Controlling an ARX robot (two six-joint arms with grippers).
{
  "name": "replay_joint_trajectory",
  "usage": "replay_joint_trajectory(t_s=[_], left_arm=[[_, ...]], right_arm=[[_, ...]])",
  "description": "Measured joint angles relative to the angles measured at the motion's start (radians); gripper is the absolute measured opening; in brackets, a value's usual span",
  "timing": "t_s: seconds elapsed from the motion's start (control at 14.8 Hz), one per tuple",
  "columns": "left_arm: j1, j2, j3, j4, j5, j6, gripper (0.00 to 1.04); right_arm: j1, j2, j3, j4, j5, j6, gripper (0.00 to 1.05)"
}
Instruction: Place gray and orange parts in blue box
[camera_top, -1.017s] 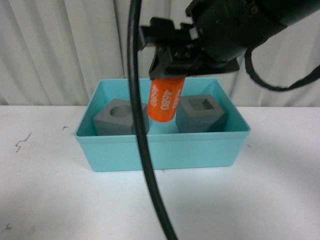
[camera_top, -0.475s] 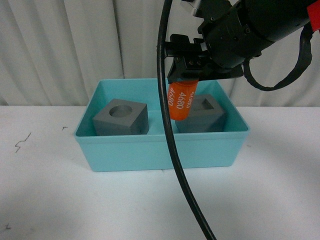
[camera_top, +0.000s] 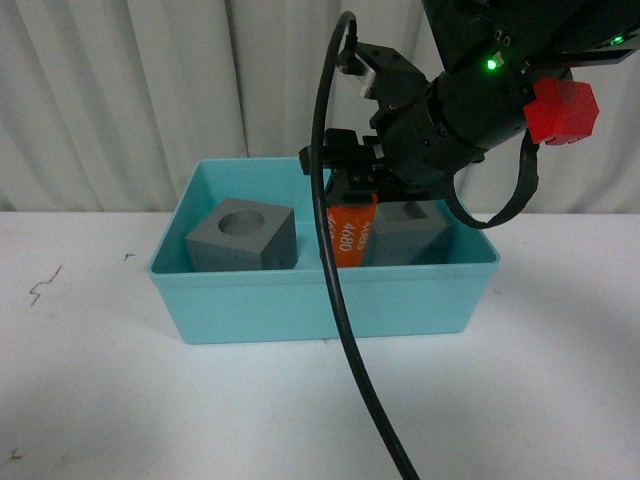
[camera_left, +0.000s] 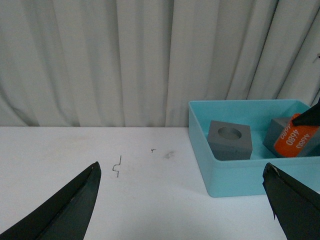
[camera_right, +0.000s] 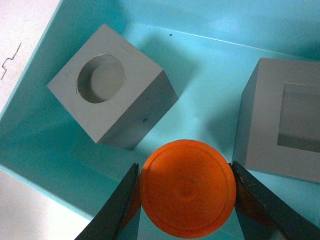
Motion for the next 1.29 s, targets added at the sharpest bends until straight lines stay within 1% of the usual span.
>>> replay_joint_trajectory(t_s=[0.14,0.2,0.27,0.34,0.47,0.54,0.61,0.81,1.08,1.29], left_arm=[[0.000,0.000,0.000,0.000,0.000,0.000,0.98],[0.000,0.000,0.000,0.000,0.000,0.000,0.98],[0.000,0.000,0.000,0.001,0.000,0.000,0.98],[0.000,0.000,0.000,0.000,0.000,0.000,0.98],[0.000,0.000,0.000,0.000,0.000,0.000,0.98],[0.000,0.000,0.000,0.000,0.000,0.000,0.98],[0.000,0.000,0.000,0.000,0.000,0.000,0.98],[0.000,0.000,0.000,0.000,0.000,0.000,0.98],[0.000,0.000,0.000,0.000,0.000,0.000,0.98],[0.000,0.000,0.000,0.000,0.000,0.000,0.98]], right_arm=[[-0.004,0.020,0.016,-0.022,0.000,0.003,0.46],[-0.016,0.068,0.081,-0.070,-0.019,0.002,0.46],[-0.035,0.135,0.162,-0.088,-0.019,-0.008,0.53],[-0.054,0.184,0.208,-0.103,-0.018,-0.013,0.68],[-0.064,0.194,0.229,-0.109,-0.021,-0.014,0.88],[-0.064,0.194,0.271,-0.116,-0.030,-0.015,1.00],[-0.063,0.194,0.290,-0.118,-0.030,-0.016,0.97],[-0.051,0.185,0.280,-0.106,-0.030,-0.016,0.98],[-0.051,0.090,0.220,-0.009,-0.032,-0.020,0.98],[-0.053,-0.005,0.171,0.106,-0.016,-0.066,0.98]])
